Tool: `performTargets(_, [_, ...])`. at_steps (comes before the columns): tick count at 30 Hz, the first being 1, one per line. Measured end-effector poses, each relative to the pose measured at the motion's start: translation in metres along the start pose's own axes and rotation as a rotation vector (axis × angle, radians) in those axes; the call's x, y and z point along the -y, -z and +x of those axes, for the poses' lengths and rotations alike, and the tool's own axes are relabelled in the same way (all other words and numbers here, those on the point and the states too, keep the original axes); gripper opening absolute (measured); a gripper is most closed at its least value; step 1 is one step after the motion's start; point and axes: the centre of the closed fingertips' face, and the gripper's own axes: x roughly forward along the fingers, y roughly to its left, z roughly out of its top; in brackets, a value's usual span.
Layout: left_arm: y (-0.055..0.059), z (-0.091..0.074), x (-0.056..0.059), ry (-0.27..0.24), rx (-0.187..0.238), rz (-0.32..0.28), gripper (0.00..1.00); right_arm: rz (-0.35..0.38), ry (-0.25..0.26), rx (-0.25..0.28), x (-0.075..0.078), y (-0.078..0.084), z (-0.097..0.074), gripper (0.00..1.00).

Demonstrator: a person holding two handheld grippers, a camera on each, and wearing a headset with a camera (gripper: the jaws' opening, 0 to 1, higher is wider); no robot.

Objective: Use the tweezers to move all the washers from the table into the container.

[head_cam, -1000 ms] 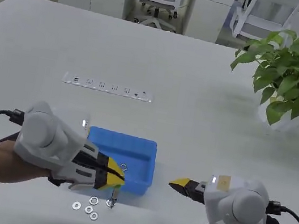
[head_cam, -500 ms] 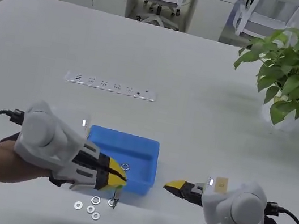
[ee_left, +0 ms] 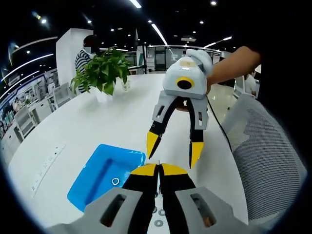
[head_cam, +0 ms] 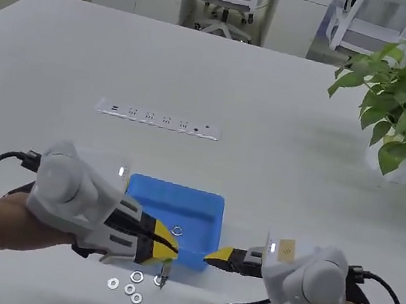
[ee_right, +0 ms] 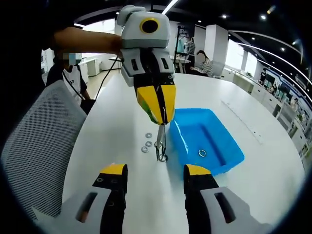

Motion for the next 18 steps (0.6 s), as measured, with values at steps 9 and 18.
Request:
performTargets(9, [-0.001,0.001,0.001,-0.002,-0.002,-0.005,0.05,-0.072,-0.045,-0.025,0.001,-0.002,0.016,0.37])
performTargets(18, [-0.004,0.001,0.003,-0.003,-0.002,-0.008,0.05,-0.129,-0.075,-0.042,0.005,-0.004,0.03,0.3])
